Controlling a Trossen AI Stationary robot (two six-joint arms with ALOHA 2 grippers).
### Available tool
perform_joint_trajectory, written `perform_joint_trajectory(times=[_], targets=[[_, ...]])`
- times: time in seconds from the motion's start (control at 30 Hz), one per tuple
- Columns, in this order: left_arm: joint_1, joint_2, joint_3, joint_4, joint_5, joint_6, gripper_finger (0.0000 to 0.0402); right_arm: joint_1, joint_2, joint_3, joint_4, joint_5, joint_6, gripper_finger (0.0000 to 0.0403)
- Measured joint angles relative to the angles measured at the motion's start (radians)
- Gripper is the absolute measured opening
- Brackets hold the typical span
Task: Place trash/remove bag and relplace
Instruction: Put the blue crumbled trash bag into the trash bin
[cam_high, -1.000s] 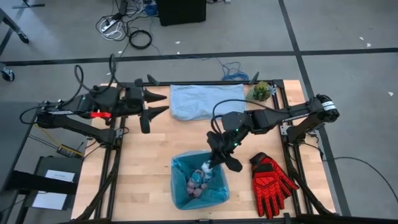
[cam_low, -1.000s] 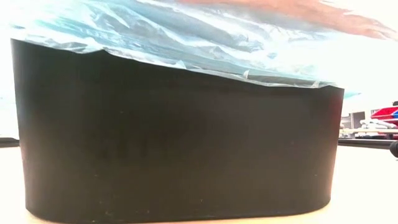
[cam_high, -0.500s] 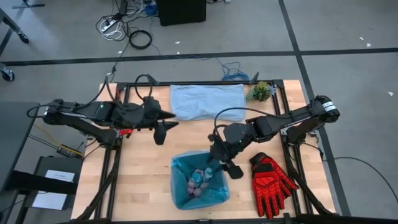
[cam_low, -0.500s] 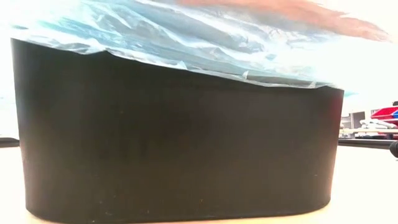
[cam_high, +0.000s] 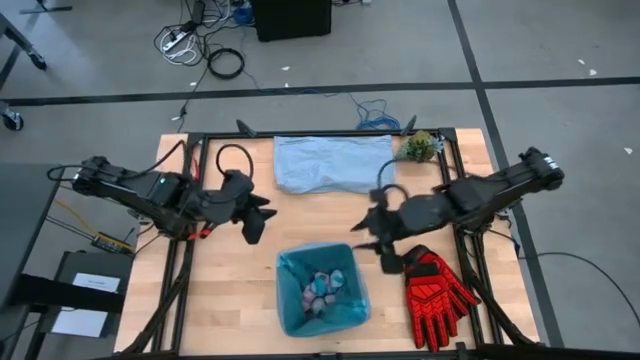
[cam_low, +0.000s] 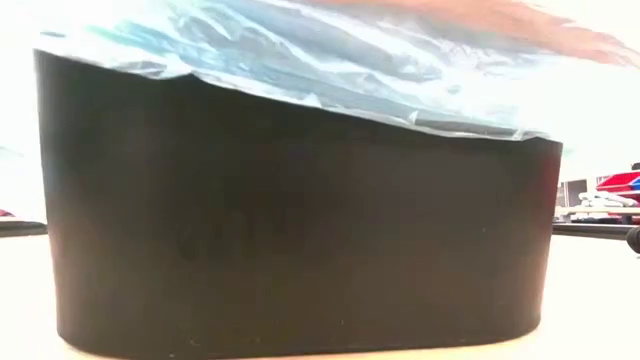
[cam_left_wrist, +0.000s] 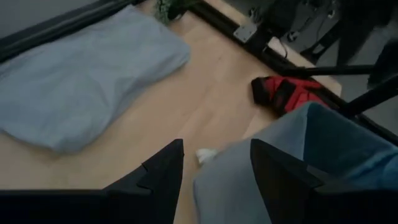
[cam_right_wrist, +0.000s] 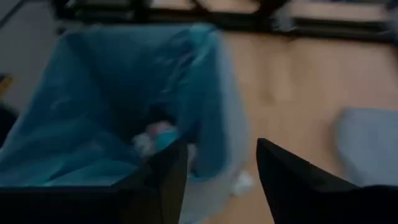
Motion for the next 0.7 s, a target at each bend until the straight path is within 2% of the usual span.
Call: perform_joint_trajectory(times=[0.2,0.4,0.5,0.6,0.7], targets=[[-0.062,0.013,0.000,-0.071,0.075,-0.149,0.0197,0.020,-0.083,-0.004,-0.253,0.032,0.234,0.0137],[-0.171,0.059,0.000,-0.230,0.107,-0.307,0.0197,0.107,-0.150,-0.149,-0.234,0.097,0.353,0.0058],[-0.214,0.094,0.000,-0.236,0.110,-0.339,0.0197,0.121,-0.184,-0.267,-0.161,0.095,0.415,0.0013],[-0.241,0.141,-0.004,-0.232,0.121,-0.345,0.0194,0.124,-0.211,-0.400,0.030,0.036,0.462,0.0007],[-0.267,0.193,-0.055,-0.172,0.180,-0.369,0.0179,0.121,-0.211,-0.534,0.221,-0.032,0.499,0.0002]])
